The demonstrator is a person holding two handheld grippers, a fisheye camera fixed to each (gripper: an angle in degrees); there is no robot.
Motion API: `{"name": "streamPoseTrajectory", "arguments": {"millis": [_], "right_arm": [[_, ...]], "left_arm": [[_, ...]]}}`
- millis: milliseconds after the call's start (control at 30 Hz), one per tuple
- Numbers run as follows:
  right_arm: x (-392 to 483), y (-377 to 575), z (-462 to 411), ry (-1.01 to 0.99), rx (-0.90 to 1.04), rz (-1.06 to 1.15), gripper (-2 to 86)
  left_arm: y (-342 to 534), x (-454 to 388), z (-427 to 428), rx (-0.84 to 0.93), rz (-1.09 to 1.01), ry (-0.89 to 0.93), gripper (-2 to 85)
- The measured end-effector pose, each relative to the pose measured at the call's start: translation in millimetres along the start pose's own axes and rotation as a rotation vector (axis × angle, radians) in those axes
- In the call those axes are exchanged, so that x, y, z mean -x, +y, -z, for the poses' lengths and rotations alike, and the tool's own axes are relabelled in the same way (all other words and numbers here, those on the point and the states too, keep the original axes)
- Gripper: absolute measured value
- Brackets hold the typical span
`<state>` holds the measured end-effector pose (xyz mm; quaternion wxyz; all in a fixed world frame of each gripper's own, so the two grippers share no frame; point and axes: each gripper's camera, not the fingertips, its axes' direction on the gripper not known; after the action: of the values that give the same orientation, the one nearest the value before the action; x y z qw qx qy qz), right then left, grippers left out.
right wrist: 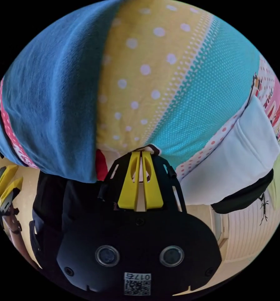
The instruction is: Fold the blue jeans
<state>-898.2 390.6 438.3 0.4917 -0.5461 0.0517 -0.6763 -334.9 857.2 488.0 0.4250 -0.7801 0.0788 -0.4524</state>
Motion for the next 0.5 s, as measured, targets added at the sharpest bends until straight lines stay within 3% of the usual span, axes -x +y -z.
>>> {"name": "streamPoseTrajectory", "arguments": {"millis": [167, 300, 400, 500], "right_arm": [[-56.6, -11.7, 15.2, -0.119, 0.041, -0.051, 0.6], [-78.4, -13.6, 22.1, -0.110, 0.045, 0.027, 0.6], [-96.8, -10.0, 26.1, -0.109, 0.024, 0.011, 0.6], [-119.7, -6.3, 27.5, -0.144, 0.011, -0.061, 0.6]], "left_arm": [[-12.2, 14.6, -26.1, 0.135, -0.029, 0.021, 8.2], [-9.8, 23.5, -44.5, 0.230, -0.043, -0.093, 7.8], [-1.2, 30.5, -34.4, 0.157, -0.054, -0.191, 6.7], [2.6, 41.0, -28.8, 0.154, -0.079, -0.170, 7.2]]}}
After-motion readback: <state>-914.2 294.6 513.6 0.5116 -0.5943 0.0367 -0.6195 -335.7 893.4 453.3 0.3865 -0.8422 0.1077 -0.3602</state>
